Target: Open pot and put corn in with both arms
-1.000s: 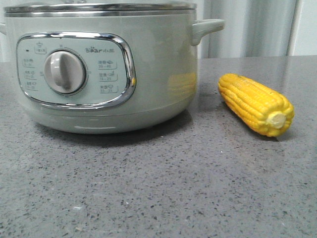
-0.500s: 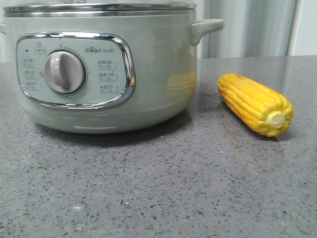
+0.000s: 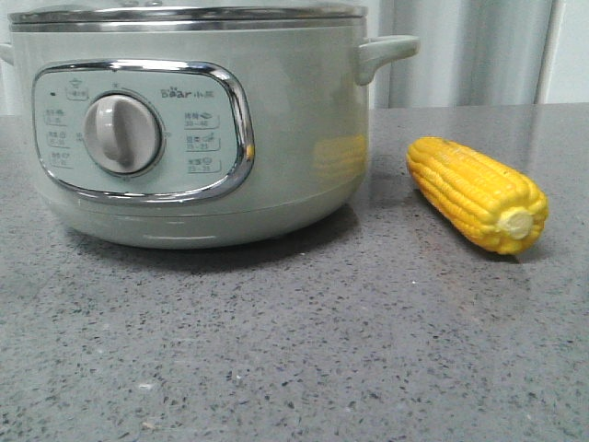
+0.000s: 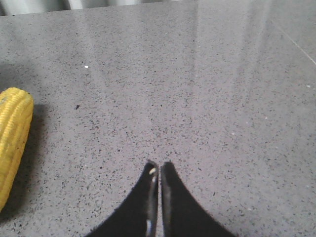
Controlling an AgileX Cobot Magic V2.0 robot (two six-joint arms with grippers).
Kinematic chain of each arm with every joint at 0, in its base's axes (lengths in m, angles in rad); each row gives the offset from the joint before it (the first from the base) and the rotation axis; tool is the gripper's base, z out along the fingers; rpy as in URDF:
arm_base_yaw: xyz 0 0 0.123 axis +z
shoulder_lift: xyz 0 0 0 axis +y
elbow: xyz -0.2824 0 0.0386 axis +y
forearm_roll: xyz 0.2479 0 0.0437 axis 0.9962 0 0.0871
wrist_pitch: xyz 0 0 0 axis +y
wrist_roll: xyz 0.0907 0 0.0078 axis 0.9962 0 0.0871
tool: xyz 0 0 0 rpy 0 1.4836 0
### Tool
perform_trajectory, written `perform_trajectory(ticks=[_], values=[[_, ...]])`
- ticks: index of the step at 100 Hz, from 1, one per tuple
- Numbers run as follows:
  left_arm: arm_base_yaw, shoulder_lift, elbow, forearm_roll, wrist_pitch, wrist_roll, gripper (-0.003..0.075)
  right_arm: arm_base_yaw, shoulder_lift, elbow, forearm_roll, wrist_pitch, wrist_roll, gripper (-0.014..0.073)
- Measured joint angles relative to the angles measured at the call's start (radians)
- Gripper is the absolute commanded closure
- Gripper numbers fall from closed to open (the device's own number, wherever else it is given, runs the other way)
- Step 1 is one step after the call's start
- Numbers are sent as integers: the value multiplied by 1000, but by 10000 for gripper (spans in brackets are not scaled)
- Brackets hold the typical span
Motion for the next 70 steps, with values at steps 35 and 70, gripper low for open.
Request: perform_trajectory(ticks=[35,70], values=[[-293,304,-93,78,-211,0,301,0,0,6,2,-25,0,667],[-381,595,-256,80,-237,0,300,0,0,9,2,-29,0,667]])
